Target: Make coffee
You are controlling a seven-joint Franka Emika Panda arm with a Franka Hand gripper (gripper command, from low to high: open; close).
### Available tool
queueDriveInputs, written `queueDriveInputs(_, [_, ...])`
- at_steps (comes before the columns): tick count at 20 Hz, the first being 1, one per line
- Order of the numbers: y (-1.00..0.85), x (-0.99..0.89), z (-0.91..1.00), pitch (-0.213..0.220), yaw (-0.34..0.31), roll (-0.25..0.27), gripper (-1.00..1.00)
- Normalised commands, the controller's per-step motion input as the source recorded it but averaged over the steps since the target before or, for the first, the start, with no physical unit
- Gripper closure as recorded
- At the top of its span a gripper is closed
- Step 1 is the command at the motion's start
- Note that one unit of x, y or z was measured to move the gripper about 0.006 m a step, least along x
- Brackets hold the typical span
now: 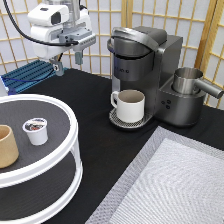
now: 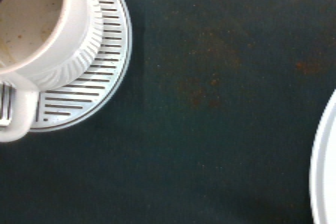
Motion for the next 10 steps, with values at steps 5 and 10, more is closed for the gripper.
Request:
queueDriveInputs(5, [0.00, 0.05, 0.00, 0.004, 0.000, 0.000, -1.00])
queueDriveInputs(10, [0.00, 0.27, 0.13, 0.031, 0.000, 0.018, -1.00])
